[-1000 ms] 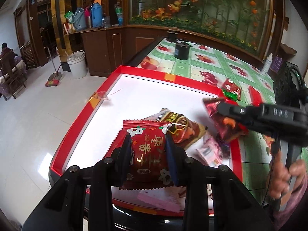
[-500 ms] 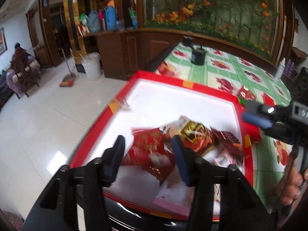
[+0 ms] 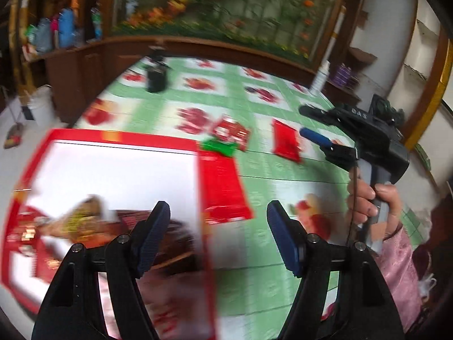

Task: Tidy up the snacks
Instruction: 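Grasp red bar packet with right tool while left tool grasps long red packet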

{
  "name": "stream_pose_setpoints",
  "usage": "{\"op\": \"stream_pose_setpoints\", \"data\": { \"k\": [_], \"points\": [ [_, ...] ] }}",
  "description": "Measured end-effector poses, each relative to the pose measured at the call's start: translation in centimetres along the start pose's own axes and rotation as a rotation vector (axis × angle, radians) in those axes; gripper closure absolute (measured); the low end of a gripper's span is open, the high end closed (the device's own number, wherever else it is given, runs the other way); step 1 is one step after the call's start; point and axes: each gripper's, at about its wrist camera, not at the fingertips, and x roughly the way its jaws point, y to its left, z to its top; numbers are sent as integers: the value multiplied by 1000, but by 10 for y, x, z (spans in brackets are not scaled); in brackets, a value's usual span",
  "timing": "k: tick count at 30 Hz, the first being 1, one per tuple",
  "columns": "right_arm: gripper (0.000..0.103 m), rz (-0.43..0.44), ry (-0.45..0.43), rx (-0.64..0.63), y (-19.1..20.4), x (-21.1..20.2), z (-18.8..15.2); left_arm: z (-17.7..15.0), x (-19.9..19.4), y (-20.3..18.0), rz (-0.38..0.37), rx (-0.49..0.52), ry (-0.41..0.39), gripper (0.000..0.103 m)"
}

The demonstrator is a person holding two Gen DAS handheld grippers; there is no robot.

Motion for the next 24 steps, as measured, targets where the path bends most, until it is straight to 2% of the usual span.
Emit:
{"op": "stream_pose_setpoints", "data": {
  "k": [4, 8, 14, 21, 24],
  "points": [
    [54, -38, -35, 1, -13, -12, 15, 4, 33, -25, 8, 36, 58, 33],
    [54, -47, -38, -4, -14, -11, 27, 9, 60, -32, 10, 36, 105, 33],
    [54, -37, -36, -14, -9, -15, 27, 17, 86, -25, 12, -6, 165, 33],
    [54, -45, -25, -19, -10, -10, 31, 31, 97, -20, 13, -18, 173, 33],
    [54, -57, -21, -21, -12, -6, 34, 39, 106, -18, -28, -22, 193, 32]
  ]
}}
